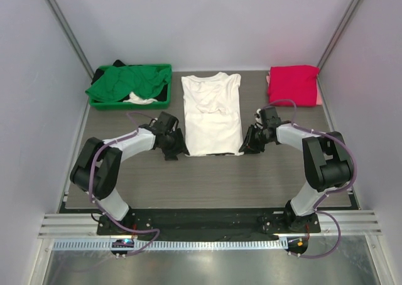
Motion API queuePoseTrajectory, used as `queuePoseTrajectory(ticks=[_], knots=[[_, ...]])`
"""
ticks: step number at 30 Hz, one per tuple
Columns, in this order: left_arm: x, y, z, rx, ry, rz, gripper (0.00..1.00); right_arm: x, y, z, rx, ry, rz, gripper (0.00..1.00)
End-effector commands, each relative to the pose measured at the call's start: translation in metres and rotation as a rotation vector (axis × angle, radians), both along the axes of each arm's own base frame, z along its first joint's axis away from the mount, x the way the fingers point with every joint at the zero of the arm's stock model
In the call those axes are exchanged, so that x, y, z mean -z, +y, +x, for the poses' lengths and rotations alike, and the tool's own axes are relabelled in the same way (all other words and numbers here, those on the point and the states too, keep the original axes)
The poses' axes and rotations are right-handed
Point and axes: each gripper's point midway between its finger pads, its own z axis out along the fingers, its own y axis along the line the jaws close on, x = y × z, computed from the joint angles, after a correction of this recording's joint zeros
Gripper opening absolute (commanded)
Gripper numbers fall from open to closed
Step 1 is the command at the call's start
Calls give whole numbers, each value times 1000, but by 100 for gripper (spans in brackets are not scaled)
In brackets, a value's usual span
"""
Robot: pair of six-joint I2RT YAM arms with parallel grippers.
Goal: Fold and stack the t-shirts
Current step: Fold the tshirt
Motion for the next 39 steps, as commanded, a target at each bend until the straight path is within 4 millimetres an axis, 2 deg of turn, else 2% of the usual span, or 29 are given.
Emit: queuePoseTrajectory(ticks=[1, 9, 16, 18, 23, 29, 30, 34, 39], knots=[[5, -6, 3, -5, -11, -29, 57, 14, -6, -6, -4, 16, -36, 27], [15, -6, 3, -19, -7, -32, 52, 15, -6, -6, -6, 18, -36, 26], [26, -6, 2, -26, 9, -28, 38, 17, -7, -5, -4, 18, -41, 24], [28, -5, 1, -29, 11, -27, 36, 17, -7, -5, -3, 18, -42, 23], [29, -5, 2, -38, 8, -28, 25, 17, -7, -5, -4, 19, -44, 17], [23, -7, 6, -56, -8, -41, 6, 15, -5, -5, -5, 19, -34, 2], [20, -8, 8, -61, -15, -46, 0, 15, -4, -6, -6, 21, -30, 1], [10, -9, 5, -67, -30, -67, 0, 8, 0, -8, -4, 23, 2, 1], [-8, -13, -7, -60, -44, -90, 0, -14, -1, -18, 8, 0, 17, 1]])
